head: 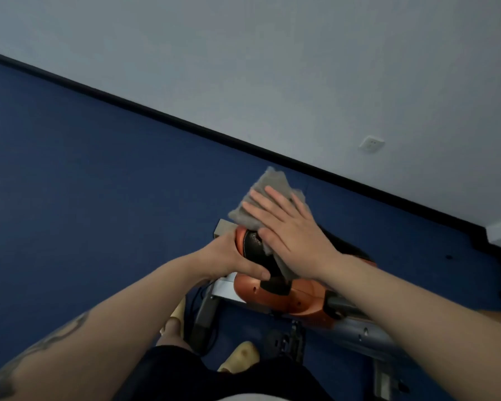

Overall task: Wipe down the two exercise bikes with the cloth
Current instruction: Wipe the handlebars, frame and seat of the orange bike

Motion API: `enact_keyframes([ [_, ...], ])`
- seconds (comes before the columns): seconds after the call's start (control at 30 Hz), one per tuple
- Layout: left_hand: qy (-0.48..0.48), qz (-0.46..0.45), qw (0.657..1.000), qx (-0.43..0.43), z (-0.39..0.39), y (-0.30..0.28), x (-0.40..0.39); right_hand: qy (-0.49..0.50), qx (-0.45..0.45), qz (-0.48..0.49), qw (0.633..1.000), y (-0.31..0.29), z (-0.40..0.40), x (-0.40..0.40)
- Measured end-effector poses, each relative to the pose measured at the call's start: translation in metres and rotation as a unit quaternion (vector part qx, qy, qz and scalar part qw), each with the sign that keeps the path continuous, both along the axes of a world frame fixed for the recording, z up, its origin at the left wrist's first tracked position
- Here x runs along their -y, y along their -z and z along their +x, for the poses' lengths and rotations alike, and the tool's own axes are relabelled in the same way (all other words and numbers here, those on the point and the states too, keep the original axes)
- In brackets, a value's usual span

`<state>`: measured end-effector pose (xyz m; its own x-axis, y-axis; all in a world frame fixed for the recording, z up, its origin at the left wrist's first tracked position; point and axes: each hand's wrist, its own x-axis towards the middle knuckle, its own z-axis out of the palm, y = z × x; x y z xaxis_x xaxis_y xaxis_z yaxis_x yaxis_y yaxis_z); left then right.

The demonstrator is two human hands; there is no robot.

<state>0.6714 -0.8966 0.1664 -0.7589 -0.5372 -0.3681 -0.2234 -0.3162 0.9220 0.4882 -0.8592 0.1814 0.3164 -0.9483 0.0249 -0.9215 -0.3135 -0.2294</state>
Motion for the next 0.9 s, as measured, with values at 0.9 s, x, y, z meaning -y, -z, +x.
enact_keyframes([
  [0.9,0.001,-0.008,1.000,0.008,-0.001,0.002,0.001,0.210,0.069,0.024,0.975,0.000,0.017,0.052],
])
